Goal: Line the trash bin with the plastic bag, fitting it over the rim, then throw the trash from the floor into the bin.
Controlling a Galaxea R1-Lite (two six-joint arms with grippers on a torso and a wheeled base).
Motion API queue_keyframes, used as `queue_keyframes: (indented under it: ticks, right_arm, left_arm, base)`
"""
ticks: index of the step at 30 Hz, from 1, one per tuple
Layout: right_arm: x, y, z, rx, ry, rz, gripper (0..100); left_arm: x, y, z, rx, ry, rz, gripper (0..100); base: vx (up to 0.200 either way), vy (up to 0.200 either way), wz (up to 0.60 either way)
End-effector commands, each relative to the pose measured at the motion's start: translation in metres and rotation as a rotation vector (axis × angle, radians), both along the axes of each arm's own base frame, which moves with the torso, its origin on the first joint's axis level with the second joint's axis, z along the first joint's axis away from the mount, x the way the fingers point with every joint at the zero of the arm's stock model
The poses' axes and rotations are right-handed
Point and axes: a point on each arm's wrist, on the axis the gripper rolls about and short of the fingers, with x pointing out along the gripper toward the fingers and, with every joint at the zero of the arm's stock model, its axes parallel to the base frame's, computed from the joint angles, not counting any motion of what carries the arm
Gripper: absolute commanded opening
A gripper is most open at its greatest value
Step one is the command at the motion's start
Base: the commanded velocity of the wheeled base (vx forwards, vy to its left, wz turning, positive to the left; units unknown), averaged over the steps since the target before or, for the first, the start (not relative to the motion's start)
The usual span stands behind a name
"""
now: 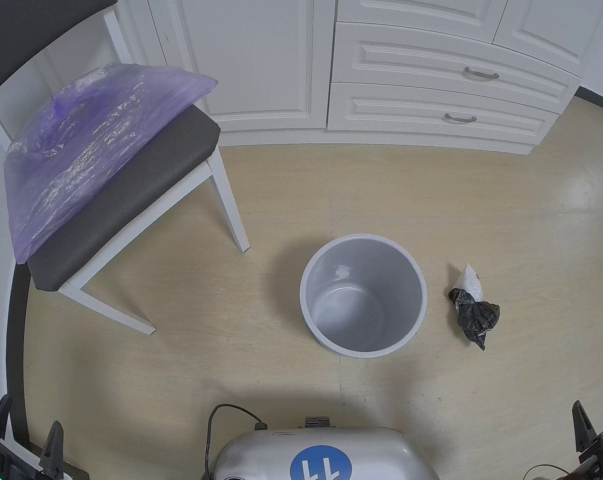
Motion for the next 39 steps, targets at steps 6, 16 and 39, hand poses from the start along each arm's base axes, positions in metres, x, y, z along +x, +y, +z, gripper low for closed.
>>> queue_keyframes:
  ticks: [6, 16, 39]
  right_arm:
    - [0.0001, 0.0, -0.0052, -0.001, 0.001, 0.001, 100]
    - [0.0001, 0.0, -0.0052, -0.001, 0.001, 0.001, 100]
    - [0.0001, 0.0, -0.0052, -0.001, 0.001, 0.001, 100]
  left_arm:
    - [0.0, 0.0, -0.0049, 0.009, 0.0, -0.001, 100]
    - [0.0001, 0.0, -0.0048, 0.006, 0.002, 0.0, 100]
    - [0.0001, 0.0, -0.0048, -0.003, 0.002, 0.0, 100]
  base:
    - [0.0, 0.0, 0.0]
    - [0.0, 0.0, 0.0]
    - [0.0, 0.0, 0.0]
